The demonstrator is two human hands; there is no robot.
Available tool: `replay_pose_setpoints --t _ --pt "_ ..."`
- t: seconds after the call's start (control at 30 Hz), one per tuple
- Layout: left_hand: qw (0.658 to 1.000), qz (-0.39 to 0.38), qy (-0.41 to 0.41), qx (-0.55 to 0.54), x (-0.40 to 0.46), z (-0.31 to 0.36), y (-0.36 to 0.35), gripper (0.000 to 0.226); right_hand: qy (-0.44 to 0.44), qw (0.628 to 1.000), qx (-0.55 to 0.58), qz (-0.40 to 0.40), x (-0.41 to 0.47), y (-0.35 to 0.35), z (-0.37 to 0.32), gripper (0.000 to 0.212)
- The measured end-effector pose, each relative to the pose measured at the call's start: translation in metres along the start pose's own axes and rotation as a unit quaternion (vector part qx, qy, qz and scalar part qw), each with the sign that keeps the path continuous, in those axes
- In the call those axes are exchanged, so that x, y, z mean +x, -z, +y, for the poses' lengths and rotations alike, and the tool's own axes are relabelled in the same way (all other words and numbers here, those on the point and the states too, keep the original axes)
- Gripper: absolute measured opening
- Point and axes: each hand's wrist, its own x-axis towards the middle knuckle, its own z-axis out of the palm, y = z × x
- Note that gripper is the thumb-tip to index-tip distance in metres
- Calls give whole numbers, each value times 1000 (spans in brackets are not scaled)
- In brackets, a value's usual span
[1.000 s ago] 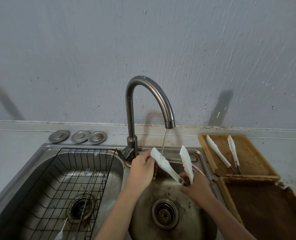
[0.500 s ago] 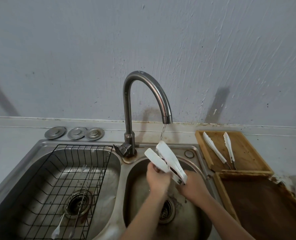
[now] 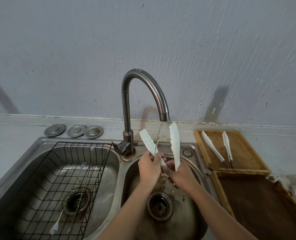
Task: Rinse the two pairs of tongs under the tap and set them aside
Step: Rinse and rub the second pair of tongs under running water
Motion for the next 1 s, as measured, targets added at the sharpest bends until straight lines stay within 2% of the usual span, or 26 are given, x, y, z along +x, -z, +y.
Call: replay_pose_setpoints --t 0.1,0.23,0.33,0.43,0.5,0.67,0.73,0.87,1.0 --pt "1000 -11 4 -10 3 -1 4 17 9 999 -31 28 8 -8 -4 22" --pt "988 -95 61 -102 5 -2 7 51 -22 998 -23 54 14 -13 -3 16" --pt "977 -140 90 -134 16 0 20 38 -20 996 -47 67 13 -11 -3 15" --pt "972 -145 81 -163 16 6 26 28 -3 991 -78 111 15 -10 -6 32" --pt "974 -139 61 -165 11 5 24 27 10 989 -77 129 16 -11 -9 31" --pt "975 -105 67 -186 12 -1 29 27 5 997 -58 45 17 -8 -7 8" --pt "975 -104 70 -185 10 1 29 27 2 998 -43 45 16 -8 -7 12" --pt "979 -115 56 -159 3 2 24 25 23 989 -73 124 17 -14 -9 39" --pt "976 -131 50 -167 3 1 34 26 39 995 -43 78 15 -13 -2 31"
